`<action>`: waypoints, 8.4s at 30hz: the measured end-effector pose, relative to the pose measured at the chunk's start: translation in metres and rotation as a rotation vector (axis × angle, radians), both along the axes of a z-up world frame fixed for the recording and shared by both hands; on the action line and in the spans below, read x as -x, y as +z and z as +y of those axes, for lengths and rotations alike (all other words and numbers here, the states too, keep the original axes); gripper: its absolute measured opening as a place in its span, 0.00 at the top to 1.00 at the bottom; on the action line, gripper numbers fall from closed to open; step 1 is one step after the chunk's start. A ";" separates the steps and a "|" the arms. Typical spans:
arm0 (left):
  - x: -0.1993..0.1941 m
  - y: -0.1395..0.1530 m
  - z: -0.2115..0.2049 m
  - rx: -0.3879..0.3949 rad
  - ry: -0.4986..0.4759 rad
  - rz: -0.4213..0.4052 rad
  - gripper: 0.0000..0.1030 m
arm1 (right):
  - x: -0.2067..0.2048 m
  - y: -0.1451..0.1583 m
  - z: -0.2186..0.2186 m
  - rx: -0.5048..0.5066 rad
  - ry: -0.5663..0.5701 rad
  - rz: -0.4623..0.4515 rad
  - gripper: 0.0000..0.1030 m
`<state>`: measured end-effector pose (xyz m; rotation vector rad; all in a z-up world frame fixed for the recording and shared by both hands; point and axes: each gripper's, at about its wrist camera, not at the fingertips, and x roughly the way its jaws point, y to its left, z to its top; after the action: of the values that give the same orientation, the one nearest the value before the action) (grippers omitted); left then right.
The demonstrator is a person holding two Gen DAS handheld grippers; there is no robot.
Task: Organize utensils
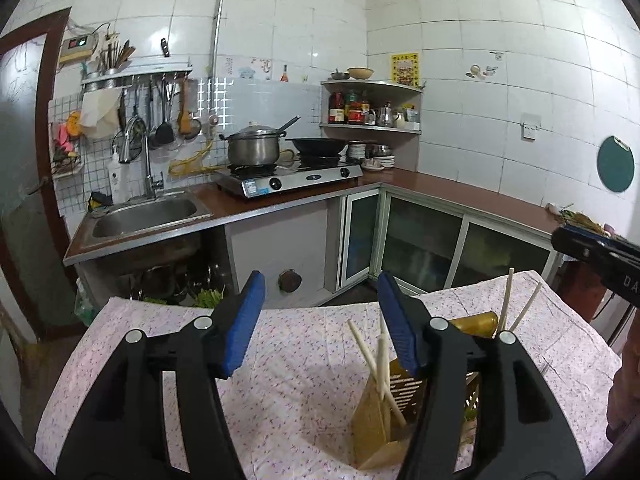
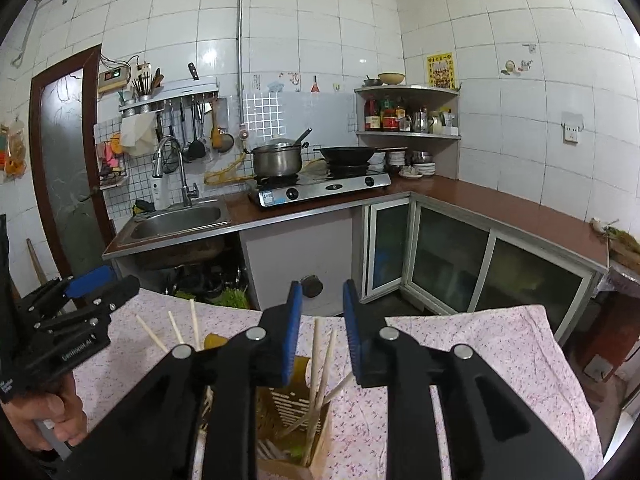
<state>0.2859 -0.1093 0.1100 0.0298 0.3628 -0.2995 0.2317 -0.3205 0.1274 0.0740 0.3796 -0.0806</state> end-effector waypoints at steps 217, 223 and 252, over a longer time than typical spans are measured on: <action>0.009 0.019 -0.012 0.095 -0.124 0.040 0.38 | 0.018 0.006 0.012 -0.077 0.057 0.004 0.92; 0.064 -0.013 0.025 0.056 -0.081 -0.010 0.21 | 0.068 -0.022 0.002 -0.034 -0.018 -0.037 0.49; 0.222 -0.128 0.093 0.030 0.102 -0.163 0.04 | 0.219 -0.156 0.048 0.077 -0.054 -0.132 0.36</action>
<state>0.0636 -0.0159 -0.0179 0.0060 0.1969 -0.2003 0.0124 -0.2725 -0.0290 0.0135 0.2420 -0.1425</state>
